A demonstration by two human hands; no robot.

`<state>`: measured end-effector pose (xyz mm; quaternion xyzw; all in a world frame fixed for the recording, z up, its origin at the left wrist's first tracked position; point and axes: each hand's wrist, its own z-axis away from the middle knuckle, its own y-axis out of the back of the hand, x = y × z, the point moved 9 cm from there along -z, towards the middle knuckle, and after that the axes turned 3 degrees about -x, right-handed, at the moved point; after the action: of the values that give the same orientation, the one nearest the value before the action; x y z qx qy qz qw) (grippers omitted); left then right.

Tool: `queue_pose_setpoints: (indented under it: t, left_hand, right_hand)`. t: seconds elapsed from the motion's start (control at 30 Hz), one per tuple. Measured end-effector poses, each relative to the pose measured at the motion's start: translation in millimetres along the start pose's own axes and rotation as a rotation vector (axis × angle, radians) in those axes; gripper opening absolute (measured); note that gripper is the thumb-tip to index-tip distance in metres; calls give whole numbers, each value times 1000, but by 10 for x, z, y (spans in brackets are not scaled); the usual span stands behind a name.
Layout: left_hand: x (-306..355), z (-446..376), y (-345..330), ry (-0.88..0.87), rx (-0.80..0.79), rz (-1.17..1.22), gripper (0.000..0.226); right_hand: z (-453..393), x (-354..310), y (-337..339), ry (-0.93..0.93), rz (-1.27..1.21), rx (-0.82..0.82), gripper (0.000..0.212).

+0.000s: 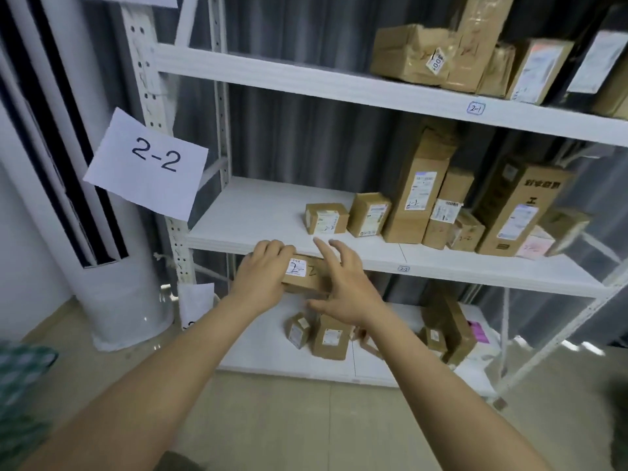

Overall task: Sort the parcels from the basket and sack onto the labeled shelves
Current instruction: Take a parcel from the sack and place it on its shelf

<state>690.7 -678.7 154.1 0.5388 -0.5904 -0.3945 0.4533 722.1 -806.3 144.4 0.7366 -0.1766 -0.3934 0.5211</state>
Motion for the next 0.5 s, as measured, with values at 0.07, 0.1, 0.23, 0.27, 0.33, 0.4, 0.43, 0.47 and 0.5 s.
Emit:
queue_pose_setpoints:
  t: [0.07, 0.1, 0.23, 0.27, 0.33, 0.4, 0.43, 0.47, 0.5]
  left_hand:
    - [148, -90, -35, 1, -20, -27, 61]
    - [173, -121, -53, 13, -38, -11, 61]
    - [12, -78, -97, 156, -100, 190, 76]
    - [-49, -34, -90, 198, -100, 277, 78]
    - [-188, 60, -44, 282, -71, 483, 74]
    - [-357, 113, 57, 338, 8, 554, 62]
    - [-451, 125, 116, 363, 56, 548, 56]
    - [-541, 130, 172, 390, 103, 554, 51]
    - [-626, 132, 211, 421, 144, 576, 46]
  right_hand:
    - [-158, -31, -20, 43, 152, -53, 86]
    - [-223, -19, -20, 51, 198, -58, 76]
    - [-384, 50, -58, 110, 238, -99, 64]
    - [-415, 52, -54, 136, 243, -96, 63]
    - [-469, 32, -15, 193, 244, -57, 61]
    - [-522, -12, 63, 254, 229, 11, 59]
    - [-547, -38, 105, 286, 222, 48, 58]
    - [-579, -63, 138, 313, 219, 82, 57]
    - [-617, -80, 155, 334, 219, 108, 56]
